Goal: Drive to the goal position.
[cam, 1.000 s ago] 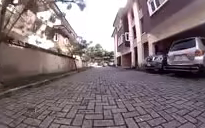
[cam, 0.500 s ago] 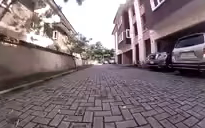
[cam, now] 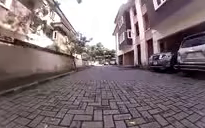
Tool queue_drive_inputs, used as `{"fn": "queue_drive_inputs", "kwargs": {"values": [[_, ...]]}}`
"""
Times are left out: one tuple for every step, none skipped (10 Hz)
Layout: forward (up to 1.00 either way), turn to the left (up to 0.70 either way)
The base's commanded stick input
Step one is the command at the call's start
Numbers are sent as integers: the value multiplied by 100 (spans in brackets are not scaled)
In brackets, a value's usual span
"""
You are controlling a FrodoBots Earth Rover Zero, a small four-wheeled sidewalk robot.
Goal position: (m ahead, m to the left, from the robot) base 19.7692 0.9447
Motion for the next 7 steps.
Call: {"fn": "queue_drive_inputs", "kwargs": {"values": [[69, 3], [69, 3], [69, 3], [69, 3], [69, 3], [69, 3], [69, 3]]}}
